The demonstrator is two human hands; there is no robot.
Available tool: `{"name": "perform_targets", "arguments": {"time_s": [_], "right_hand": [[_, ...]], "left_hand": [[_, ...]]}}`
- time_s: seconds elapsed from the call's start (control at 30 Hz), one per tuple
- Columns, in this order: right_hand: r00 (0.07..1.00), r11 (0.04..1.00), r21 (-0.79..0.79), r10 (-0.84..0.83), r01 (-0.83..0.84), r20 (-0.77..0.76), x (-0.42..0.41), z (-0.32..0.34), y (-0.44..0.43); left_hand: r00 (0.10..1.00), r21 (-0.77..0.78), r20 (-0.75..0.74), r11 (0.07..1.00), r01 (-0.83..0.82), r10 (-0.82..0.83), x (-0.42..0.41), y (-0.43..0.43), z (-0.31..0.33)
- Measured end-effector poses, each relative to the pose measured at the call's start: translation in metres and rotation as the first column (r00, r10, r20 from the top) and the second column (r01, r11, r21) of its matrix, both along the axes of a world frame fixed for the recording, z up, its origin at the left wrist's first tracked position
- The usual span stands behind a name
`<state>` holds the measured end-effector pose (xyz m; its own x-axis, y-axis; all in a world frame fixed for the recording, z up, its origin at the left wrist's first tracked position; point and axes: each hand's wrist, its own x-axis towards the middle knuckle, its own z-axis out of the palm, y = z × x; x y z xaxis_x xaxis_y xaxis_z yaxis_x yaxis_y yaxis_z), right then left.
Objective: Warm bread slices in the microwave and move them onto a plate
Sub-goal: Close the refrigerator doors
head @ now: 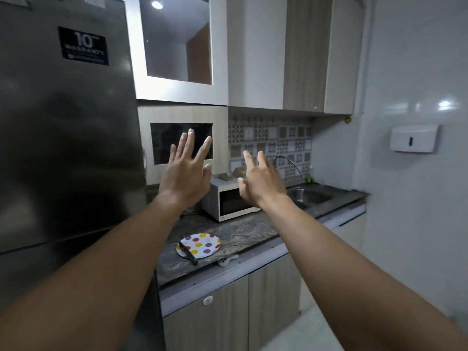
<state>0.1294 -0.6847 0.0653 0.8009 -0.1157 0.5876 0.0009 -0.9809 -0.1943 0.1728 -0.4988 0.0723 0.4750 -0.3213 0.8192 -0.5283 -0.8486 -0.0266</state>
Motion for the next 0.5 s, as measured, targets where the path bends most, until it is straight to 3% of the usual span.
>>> {"name": "perform_targets", "arguments": {"time_s": [0.5], "right_hand": [[0.988, 0.994, -0.023, -0.113, 0.111, -0.109, 0.094, -0.01, -0.241]], "left_hand": [[0.985, 0.088, -0.17, 0.995, 0.044, -0.028, 0.124, -0.248, -0.025]]}}
